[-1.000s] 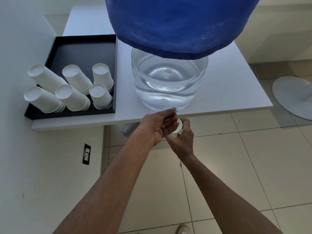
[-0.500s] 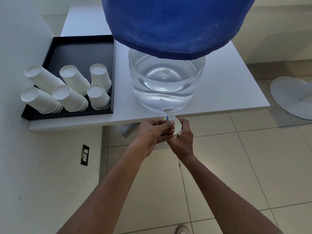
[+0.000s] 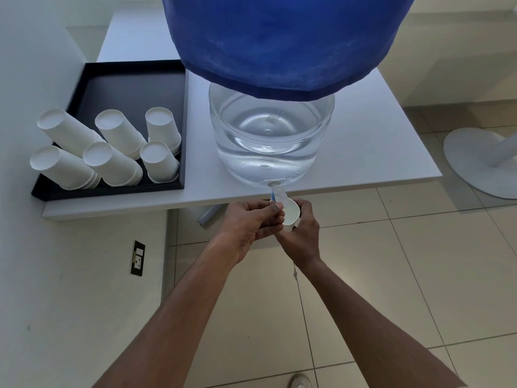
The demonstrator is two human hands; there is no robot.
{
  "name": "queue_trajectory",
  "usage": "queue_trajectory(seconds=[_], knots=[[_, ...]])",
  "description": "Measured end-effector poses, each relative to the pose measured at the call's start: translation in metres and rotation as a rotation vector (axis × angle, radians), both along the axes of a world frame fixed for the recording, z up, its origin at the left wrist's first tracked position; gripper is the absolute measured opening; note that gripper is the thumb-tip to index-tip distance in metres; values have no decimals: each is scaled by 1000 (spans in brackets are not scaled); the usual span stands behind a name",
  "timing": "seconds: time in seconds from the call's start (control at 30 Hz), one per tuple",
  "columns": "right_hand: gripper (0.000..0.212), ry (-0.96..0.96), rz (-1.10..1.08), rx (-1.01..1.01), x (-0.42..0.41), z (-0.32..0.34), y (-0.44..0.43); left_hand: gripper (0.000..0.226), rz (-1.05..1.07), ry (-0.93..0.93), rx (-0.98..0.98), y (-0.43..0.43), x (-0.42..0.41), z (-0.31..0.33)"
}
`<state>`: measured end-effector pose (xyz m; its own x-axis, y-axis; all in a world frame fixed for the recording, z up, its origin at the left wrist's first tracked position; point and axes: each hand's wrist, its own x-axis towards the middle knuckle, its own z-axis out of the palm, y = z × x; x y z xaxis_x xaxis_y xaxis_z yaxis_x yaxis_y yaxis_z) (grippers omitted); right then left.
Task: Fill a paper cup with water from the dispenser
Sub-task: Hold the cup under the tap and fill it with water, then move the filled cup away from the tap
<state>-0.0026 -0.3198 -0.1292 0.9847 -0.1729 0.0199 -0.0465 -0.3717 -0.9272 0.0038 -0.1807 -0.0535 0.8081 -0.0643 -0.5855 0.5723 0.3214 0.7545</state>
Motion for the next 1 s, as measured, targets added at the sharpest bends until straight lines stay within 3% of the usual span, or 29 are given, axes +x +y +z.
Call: queue_trajectory(seconds=[0.17,0.43,0.67,0.8,1.0], knots=[[57,-6,2,-13,-1,-4,-3,24,-5,-5,28,1,-1,-1],[62,7,-52,-61,-13,-11,-21,50,129,45,-1,5,-16,-22],[59,-15,-114,-73,-32,1,-56,11,151,173,109,-34,-40,-65],[61,-56,-112,-70,-40,23,-79,11,112,171,26,-75,-41,-64],[58,-105,-95,-53,-37,73,-110,29,101,176,-203,-121,-23,-21]])
